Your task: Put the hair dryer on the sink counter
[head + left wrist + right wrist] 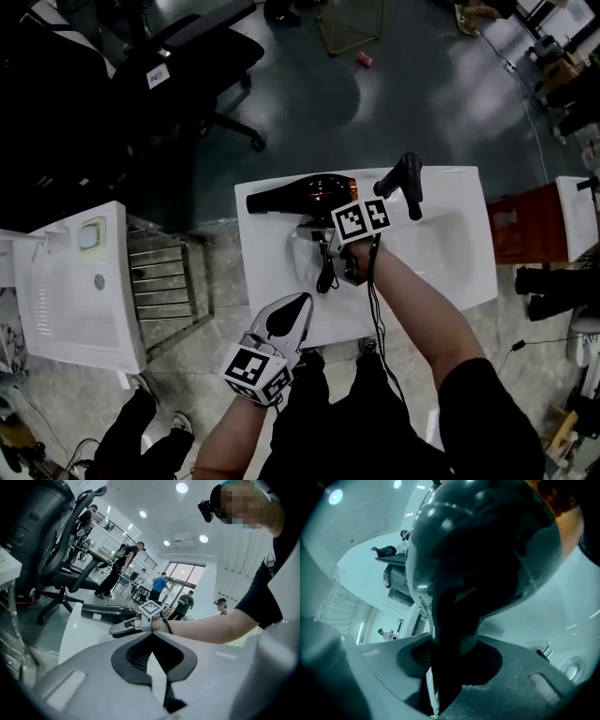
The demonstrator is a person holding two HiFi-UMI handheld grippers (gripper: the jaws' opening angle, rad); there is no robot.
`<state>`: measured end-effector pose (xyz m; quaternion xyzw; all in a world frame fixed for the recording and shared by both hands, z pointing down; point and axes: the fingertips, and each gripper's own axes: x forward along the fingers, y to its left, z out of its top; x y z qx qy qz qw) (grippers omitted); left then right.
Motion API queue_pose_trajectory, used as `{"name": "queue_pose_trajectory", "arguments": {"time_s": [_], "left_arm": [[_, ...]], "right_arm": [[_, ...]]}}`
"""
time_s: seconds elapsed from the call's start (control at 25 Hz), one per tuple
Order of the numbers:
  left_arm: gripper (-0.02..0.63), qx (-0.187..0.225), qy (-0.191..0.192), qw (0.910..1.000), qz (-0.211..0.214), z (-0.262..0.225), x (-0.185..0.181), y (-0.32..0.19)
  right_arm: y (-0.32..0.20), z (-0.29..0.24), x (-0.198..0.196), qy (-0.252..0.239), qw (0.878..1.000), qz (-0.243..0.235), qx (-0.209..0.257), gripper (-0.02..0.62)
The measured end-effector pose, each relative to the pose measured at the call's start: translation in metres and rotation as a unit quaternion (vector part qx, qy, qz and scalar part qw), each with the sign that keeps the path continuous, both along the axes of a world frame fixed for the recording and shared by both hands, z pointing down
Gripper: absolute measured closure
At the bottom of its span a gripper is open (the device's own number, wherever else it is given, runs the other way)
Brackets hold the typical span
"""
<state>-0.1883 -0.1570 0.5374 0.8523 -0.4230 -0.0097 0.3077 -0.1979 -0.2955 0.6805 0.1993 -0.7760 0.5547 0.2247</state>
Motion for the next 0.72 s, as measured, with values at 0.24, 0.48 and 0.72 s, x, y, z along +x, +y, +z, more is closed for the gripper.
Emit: {"name": "queue_pose_trajectory", "arguments": {"time_s": [0.24,0.48,0.72], "left_arm": [[0.603,-0.001,0.005,1.0000,0.005,0.000,0.005,0.005],[0.603,-0.001,0.009,0.9999,0.006,-0.002,0.005,0.011],[0.603,-0.003,0.015,0.9999,0.003,-0.002,0.002,0.012]], "right_arm": [[0.000,0.010,0.006,0.071,0.997,0.017,-0.027,0.409],[0.002,0.015,0.008,0.121,0.992,0.007,-0.032,0.387],[-0.001,0.019,0.015,0.158,0.986,0.040,-0.027,0.348]]}}
